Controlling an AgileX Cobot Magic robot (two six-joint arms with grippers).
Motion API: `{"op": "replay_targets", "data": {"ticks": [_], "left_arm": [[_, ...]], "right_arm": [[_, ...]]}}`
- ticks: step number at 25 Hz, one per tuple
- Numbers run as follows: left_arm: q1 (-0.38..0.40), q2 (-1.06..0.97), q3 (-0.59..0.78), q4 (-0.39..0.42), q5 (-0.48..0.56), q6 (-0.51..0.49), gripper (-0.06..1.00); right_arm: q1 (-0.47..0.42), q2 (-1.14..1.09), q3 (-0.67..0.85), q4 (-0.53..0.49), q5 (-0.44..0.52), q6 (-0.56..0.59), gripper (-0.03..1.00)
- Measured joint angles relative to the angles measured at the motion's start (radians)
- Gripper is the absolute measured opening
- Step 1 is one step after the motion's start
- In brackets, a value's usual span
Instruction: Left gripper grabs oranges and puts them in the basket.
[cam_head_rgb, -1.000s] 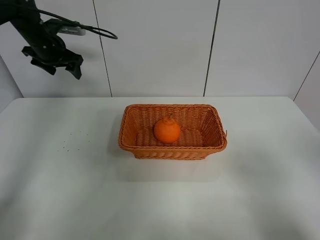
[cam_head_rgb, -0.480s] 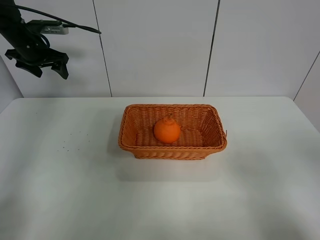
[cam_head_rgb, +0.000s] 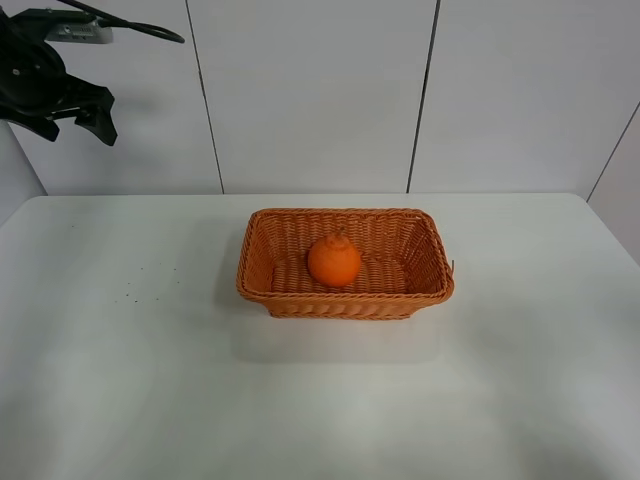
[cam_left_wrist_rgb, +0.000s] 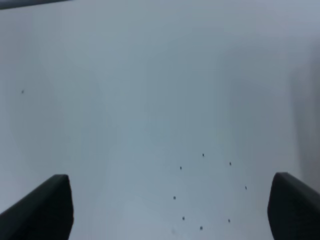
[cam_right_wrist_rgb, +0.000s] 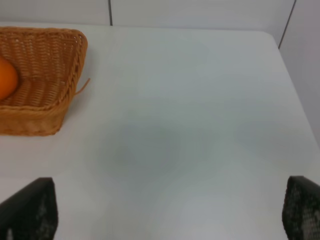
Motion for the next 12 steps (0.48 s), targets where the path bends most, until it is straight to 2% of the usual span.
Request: {"op": "replay_targets", "data": {"ticks": [12], "left_arm": [[0.000,-0.484,0.474,0.000,-0.163,0.001,0.89]], "right_arm": [[0.000,0.000,0.000,0.000,0.000,0.000,0.69]]}}
